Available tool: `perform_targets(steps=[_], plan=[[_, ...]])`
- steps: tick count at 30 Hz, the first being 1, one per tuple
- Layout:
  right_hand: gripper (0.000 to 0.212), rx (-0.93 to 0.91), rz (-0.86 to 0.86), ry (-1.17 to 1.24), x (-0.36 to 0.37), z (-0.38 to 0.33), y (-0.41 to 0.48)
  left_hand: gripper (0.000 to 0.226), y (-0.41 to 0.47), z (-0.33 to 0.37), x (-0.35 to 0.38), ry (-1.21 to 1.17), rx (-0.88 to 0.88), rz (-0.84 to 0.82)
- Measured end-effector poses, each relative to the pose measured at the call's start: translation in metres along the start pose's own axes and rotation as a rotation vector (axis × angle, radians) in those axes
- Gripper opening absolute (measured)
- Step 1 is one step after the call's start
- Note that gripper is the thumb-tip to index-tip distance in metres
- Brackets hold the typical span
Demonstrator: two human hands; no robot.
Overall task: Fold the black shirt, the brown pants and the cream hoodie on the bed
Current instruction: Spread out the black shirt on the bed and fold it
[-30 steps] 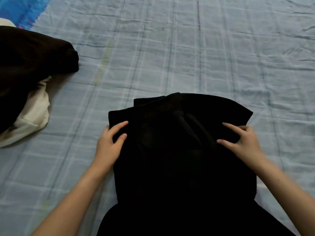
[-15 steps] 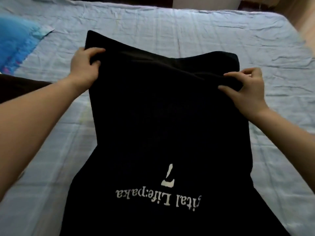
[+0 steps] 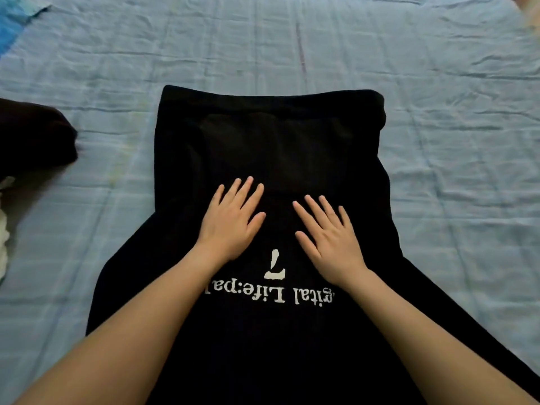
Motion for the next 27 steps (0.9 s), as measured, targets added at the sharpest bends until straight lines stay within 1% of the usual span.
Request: perform_targets(steps=[3,5,8,9,10,12,14,17,19,21,22,24,25,27], plan=[[0.059,0.021,-0.025,0.002,-0.011,-0.002,0.001,0.062,0.001,0.011,-0.011,0.004,-0.042,-0.070],[0.059,0.053,-0.034,0.043,-0.030,-0.009,-0.009,0.062,-0.012,0.026,-0.032,0.009,-0.044,-0.060],[0.058,0.057,0.080,0.204,-0.055,-0.038,-0.061,0.062,-0.083,0.056,-0.052,-0.035,0.013,0.039],[0.058,0.052,0.114,0.237,-0.054,-0.053,-0.085,0.061,-0.115,0.062,-0.049,-0.058,0.015,0.066],[0.058,0.045,0.111,0.256,-0.050,-0.066,-0.109,0.060,-0.147,0.063,-0.042,-0.074,-0.008,0.063],[0.059,0.019,0.040,0.199,-0.029,-0.081,-0.140,0.061,-0.189,0.053,-0.020,-0.041,-0.058,-0.019],[0.060,-0.015,-0.039,0.109,-0.002,-0.087,-0.149,0.062,-0.203,0.045,0.004,0.020,-0.074,-0.107],[0.062,-0.018,-0.022,0.068,0.008,-0.086,-0.142,0.061,-0.196,0.043,0.017,0.046,-0.072,-0.091],[0.062,-0.014,-0.029,0.053,-0.001,-0.086,-0.146,0.060,-0.198,0.042,0.007,-0.046,-0.031,-0.081],[0.061,0.004,-0.015,0.149,-0.016,-0.091,-0.169,0.056,-0.220,0.038,-0.016,-0.219,-0.030,-0.005],[0.059,0.022,-0.001,0.237,-0.024,-0.097,-0.189,0.055,-0.240,0.036,-0.029,-0.327,-0.083,0.081],[0.055,0.048,0.050,0.367,-0.037,-0.117,-0.243,0.055,-0.301,0.034,-0.041,-0.510,-0.258,0.255],[0.054,0.065,0.077,0.406,-0.041,-0.128,-0.273,0.057,-0.336,0.037,-0.039,-0.601,-0.359,0.294],[0.053,0.114,0.070,0.512,-0.041,-0.146,-0.322,0.060,-0.401,0.049,-0.026,-0.728,-0.516,0.299]])
Point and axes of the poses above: each hand's wrist, its own y-axis towards the middle knuckle, its own x-axis out of the palm, z = x × y, the point moved 5 cm from there along y, towards the middle knuckle, and after that the axes turned 12 degrees about -y, right-handed, at the moved point
